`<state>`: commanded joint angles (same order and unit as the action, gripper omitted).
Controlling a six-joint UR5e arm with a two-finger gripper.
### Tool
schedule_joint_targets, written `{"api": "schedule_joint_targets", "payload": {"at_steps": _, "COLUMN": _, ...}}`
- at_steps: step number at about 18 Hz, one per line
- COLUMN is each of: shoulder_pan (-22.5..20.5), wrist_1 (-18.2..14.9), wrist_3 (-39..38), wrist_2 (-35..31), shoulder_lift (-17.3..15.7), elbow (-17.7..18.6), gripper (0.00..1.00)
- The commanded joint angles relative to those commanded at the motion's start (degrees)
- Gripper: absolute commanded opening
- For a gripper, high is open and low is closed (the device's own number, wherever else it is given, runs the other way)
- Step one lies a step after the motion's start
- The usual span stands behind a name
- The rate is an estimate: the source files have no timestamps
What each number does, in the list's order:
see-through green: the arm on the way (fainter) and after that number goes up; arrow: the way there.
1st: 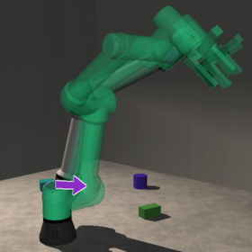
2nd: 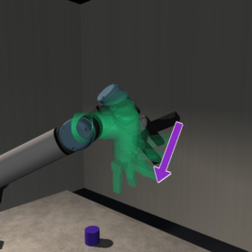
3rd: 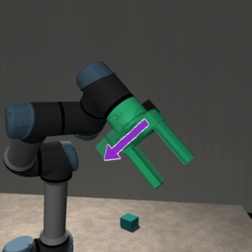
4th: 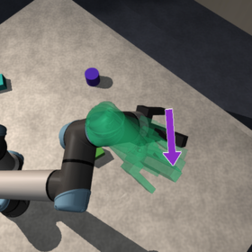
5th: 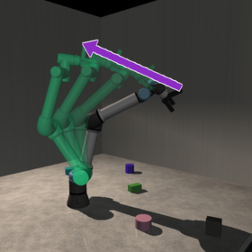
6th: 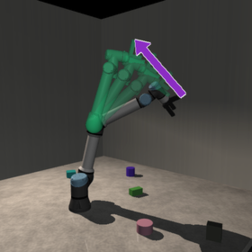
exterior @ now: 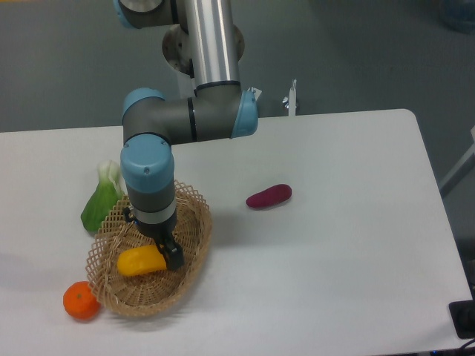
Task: Pick up the mango from the basket
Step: 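Lower the gripper onto the yellow mango in the basket, then close the gripper around the yellow mango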
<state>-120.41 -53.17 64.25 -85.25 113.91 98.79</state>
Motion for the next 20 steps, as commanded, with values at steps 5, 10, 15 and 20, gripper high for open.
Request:
{"api": "schedule_joint_targets", "payload": {"at_steps": 5, "shoulder_pan": 0.27, "wrist_1": -0.09, "wrist_3": -0.17, "wrist_2": 0.00, "shoulder_lift": 1.76, "elbow": -0.52, "gripper": 1.00}}
{"api": "schedule_joint_targets", "payload": {"at_steps": 10, "shoulder_pan": 0.27, "wrist_1": 0.09, "wrist_3": -0.70, "wrist_2": -0.09, "shoulder_lift": 3.69, "elbow": -1.41, "gripper": 1.00}}
{"api": "schedule_joint_targets", "payload": {"at_steps": 15, "shoulder_pan": 0.97, "wrist_1": 2.10, "wrist_3": -0.79, "wrist_2": -0.26, "shoulder_lift": 5.01, "elbow": -1.67, "gripper": 1.00}}
{"api": "schedule_joint_targets", "payload": {"at_steps": 20, "shoulder_pan": 1.32, "wrist_1": 3.60, "wrist_3": -0.27, "wrist_2": -0.18, "shoulder_lift": 6.06, "elbow": -2.02, "gripper": 1.00}}
